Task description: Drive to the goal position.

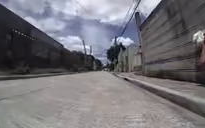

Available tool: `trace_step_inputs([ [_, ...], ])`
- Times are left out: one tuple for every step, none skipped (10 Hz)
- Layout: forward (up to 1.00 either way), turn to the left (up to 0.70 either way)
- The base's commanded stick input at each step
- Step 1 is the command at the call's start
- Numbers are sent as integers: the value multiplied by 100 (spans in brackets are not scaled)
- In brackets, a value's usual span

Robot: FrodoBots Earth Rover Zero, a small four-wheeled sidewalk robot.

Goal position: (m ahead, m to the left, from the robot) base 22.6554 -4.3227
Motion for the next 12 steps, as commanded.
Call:
trace_step_inputs([
  [70,-2],
  [70,0],
  [70,0],
  [70,0],
  [70,0],
  [70,0],
  [70,0],
  [70,0],
  [70,0],
  [70,-2],
  [70,-11],
  [70,-34],
])
